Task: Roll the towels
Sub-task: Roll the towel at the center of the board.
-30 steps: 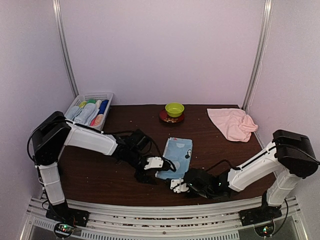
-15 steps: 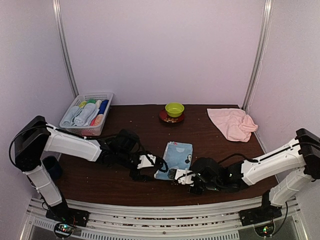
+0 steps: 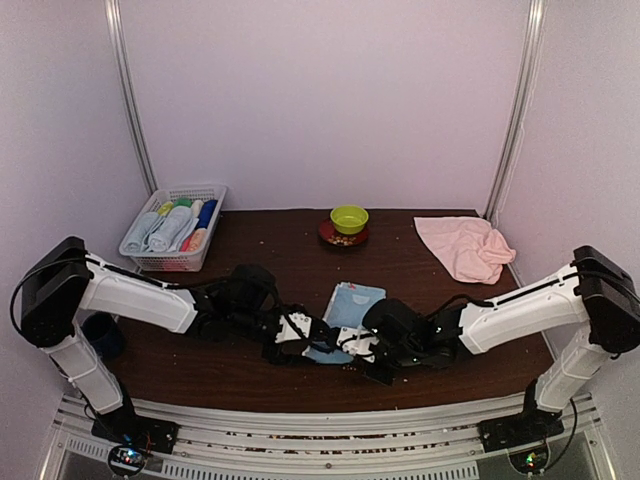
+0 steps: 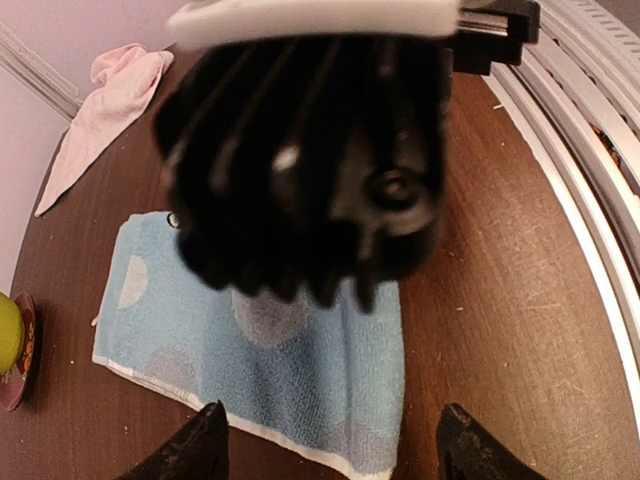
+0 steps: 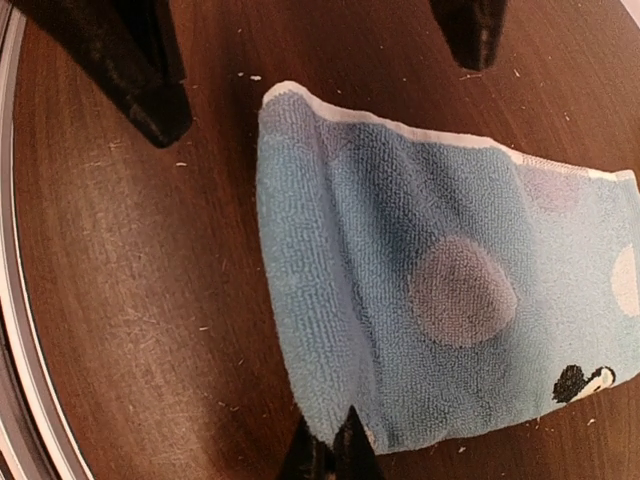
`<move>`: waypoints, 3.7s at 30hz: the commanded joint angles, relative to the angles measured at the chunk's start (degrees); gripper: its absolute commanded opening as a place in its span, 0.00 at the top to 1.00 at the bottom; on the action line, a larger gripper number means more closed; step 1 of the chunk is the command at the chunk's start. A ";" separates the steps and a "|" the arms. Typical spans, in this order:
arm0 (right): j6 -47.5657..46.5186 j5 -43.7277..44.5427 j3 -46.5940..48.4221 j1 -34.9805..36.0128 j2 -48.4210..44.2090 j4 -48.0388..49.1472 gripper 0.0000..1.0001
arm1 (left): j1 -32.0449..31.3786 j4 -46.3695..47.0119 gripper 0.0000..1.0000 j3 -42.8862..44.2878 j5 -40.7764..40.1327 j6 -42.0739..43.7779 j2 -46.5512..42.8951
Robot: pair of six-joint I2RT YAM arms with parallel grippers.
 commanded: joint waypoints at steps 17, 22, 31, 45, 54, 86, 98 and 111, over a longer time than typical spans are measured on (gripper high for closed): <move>17.64 -2.60 0.14 -2.03 4.20 1.34 1.00 | -0.11 2.77 0.30 -1.32 -0.27 -1.05 2.52; 19.91 -5.97 -1.45 -4.34 3.13 2.49 1.00 | -0.11 1.80 0.33 -0.33 -0.43 -0.76 4.30; 21.84 -12.20 -2.18 -8.97 3.28 3.14 1.00 | -0.03 4.57 0.44 0.77 -3.25 -0.98 6.91; 21.97 -16.35 -1.84 -11.71 3.35 1.97 1.00 | 2.79 4.93 0.86 3.40 -0.56 -2.88 10.14; 23.10 -20.19 -1.66 -13.15 1.57 1.29 1.00 | 4.10 -1.81 1.00 7.08 5.01 -5.00 12.22; 33.87 -35.08 -10.64 -15.68 0.00 11.27 1.00 | 3.40 0.20 0.59 4.39 8.49 -22.05 8.20; 34.25 -35.60 -10.49 -17.12 1.94 11.39 1.00 | 2.43 1.88 0.39 4.55 8.44 -23.13 8.21; 34.14 -34.55 -9.99 -17.30 1.68 10.26 1.00 | 1.98 2.42 0.72 8.09 7.76 -26.22 13.14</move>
